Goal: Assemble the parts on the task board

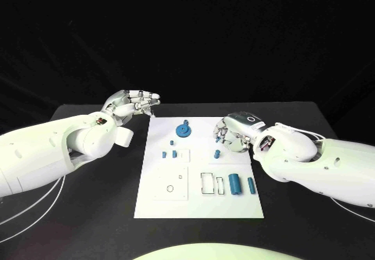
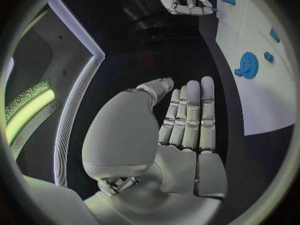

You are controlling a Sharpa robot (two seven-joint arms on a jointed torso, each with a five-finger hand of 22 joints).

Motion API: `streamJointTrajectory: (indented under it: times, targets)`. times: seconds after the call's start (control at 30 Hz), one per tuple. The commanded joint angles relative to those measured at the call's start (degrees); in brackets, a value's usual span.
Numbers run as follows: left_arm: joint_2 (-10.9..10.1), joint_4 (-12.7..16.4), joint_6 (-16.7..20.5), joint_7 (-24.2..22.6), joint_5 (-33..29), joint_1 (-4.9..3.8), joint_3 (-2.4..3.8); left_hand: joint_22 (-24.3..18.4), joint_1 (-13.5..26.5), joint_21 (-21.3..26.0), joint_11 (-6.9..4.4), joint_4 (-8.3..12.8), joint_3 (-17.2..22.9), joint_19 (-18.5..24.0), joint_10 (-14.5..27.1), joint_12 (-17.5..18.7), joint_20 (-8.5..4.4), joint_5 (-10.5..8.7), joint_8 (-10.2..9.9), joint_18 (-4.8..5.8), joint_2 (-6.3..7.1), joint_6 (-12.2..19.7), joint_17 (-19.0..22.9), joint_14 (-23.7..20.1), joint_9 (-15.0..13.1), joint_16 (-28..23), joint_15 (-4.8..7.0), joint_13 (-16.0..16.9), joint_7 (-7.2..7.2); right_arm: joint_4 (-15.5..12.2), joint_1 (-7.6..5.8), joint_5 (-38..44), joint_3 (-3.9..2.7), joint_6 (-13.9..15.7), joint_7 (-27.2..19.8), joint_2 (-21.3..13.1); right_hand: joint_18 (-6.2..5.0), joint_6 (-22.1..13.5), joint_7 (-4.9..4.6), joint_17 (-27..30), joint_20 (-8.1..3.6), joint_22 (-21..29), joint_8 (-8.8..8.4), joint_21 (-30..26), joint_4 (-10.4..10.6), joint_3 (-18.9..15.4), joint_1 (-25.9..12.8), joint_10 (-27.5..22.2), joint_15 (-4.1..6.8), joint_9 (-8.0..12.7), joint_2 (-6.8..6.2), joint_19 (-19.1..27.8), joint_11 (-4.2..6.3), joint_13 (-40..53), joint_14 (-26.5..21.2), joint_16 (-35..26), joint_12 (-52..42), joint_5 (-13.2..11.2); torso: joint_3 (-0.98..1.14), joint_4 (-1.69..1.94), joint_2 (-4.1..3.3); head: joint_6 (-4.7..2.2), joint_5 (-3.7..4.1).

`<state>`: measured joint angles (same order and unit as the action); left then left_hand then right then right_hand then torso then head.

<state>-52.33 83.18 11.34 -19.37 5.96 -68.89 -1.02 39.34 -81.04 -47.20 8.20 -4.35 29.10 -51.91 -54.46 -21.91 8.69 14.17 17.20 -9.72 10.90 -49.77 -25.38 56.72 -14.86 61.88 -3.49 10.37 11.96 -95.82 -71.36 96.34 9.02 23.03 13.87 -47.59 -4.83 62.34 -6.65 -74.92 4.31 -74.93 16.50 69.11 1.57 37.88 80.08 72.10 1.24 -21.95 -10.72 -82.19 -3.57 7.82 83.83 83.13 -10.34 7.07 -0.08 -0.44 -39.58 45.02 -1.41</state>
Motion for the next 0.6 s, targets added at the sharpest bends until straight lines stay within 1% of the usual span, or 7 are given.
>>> streamJointTrajectory:
  times: [0.03,0.1,0.17,0.3,0.4,0.47,0.6]
  targets:
    - [0.26,-0.02,-0.31,-0.29,0.06,-0.03,0.06,-0.05,-0.36,0.20,-0.16,0.18,-0.15,-0.31,0.34,0.19,0.15,0.16,-0.06,-0.80,-0.02,0.33,0.06,-0.32,0.02,-0.29,-0.13,-0.05,-0.07,-1.84,0.06,-1.15,-0.04,0.62,-2.14,1.02,0.78,0.41,-0.08,-2.46,-0.01,-5.84,0.34,0.29,-0.31,-0.03,-0.41,0.95,0.38,-0.12,0.04,-0.20,0.91,0.10,3.74,0.24,0.28,0.37,0.06,0.14,0.00,0.15,-1.01]
    - [0.32,-0.07,-0.33,-0.28,0.04,-0.02,0.05,-0.06,-0.35,0.22,-0.14,0.17,-0.17,-0.30,0.39,0.20,0.16,0.15,-0.08,-0.79,-0.01,0.38,0.07,-0.33,0.03,-0.30,-0.15,-0.06,-0.05,-2.55,0.12,-1.25,-0.04,0.38,-2.49,1.98,0.76,0.41,-0.08,-2.41,-0.01,-5.78,0.34,0.16,-0.33,-0.01,-0.43,0.96,0.38,-0.12,0.04,-0.15,0.90,0.10,3.73,0.21,0.30,0.38,0.03,0.10,-0.03,0.25,-1.44]
    - [0.41,-0.14,-0.34,-0.26,0.03,-0.02,0.05,-0.06,-0.35,0.22,-0.14,0.17,-0.17,-0.30,0.39,0.20,0.16,0.15,-0.08,-0.79,-0.01,0.38,0.07,-0.33,0.03,-0.30,-0.15,-0.06,-0.05,-3.01,0.24,-1.44,-0.03,0.11,-2.83,3.24,0.76,0.41,-0.08,-2.41,-0.01,-5.78,0.34,0.16,-0.33,-0.01,-0.43,0.96,0.38,-0.12,0.04,-0.15,0.90,0.10,3.73,0.21,0.30,0.38,-0.05,0.00,-0.04,0.37,-2.39]
    - [0.60,-0.17,-0.38,-0.23,0.01,-0.02,0.05,-0.06,-0.35,0.22,-0.14,0.17,-0.17,-0.30,0.39,0.20,0.16,0.15,-0.08,-0.79,-0.01,0.38,0.07,-0.33,0.03,-0.30,-0.15,-0.06,-0.05,-3.15,0.81,-1.68,0.03,-0.44,-3.31,5.75,0.70,0.38,-0.09,-2.29,-0.02,-5.67,0.33,-0.12,-0.38,0.02,-0.47,0.96,0.38,-0.14,0.04,-0.05,0.90,0.10,3.70,0.15,0.36,0.40,-0.12,-0.02,-0.02,0.61,-3.53]
    - [0.74,-0.13,-0.33,-0.28,-0.02,-0.02,0.04,-0.08,-0.37,0.25,-0.12,0.17,-0.19,-0.30,0.46,0.21,0.17,0.16,-0.09,-0.79,-0.02,0.43,0.07,-0.35,0.03,-0.32,-0.17,-0.08,-0.04,-2.61,1.59,-1.96,0.17,-0.93,-3.66,7.59,0.68,0.36,-0.10,-2.24,-0.02,-5.64,0.32,-0.21,-0.42,0.06,-0.49,0.96,0.39,-0.15,0.06,-0.02,0.90,0.09,3.70,0.13,0.41,0.44,-0.11,0.01,-0.09,0.65,-4.05]
    - [0.83,-0.12,-0.29,-0.34,-0.09,-0.02,0.04,-0.10,-0.30,0.29,-0.08,0.11,-0.26,-0.30,0.51,0.21,0.19,0.13,-0.09,-0.78,-0.01,0.46,0.08,-0.37,0.03,-0.33,-0.20,-0.10,-0.01,-2.05,2.19,-2.12,0.28,-1.21,-3.87,8.60,0.66,0.33,-0.11,-2.20,-0.03,-5.59,0.30,-0.33,-0.47,0.10,-0.52,0.96,0.39,-0.16,0.07,0.03,0.88,0.09,3.69,0.11,0.46,0.49,-0.08,0.03,-0.13,0.27,-4.54]
    - [1.02,-0.09,-0.29,-0.33,-0.17,-0.03,0.04,-0.13,-0.22,0.33,-0.06,0.06,-0.33,-0.30,0.55,0.20,0.22,0.10,-0.08,-0.77,0.00,0.48,0.08,-0.37,0.03,-0.34,-0.23,-0.11,0.00,-0.96,3.56,-2.29,0.45,-1.39,-4.35,10.21,0.63,0.28,-0.14,-2.15,-0.04,-5.54,0.28,-0.49,-0.52,0.16,-0.56,0.96,0.39,-0.17,0.12,0.08,0.87,0.08,3.68,0.08,0.53,0.54,-0.08,0.01,-0.12,0.50,-5.64]
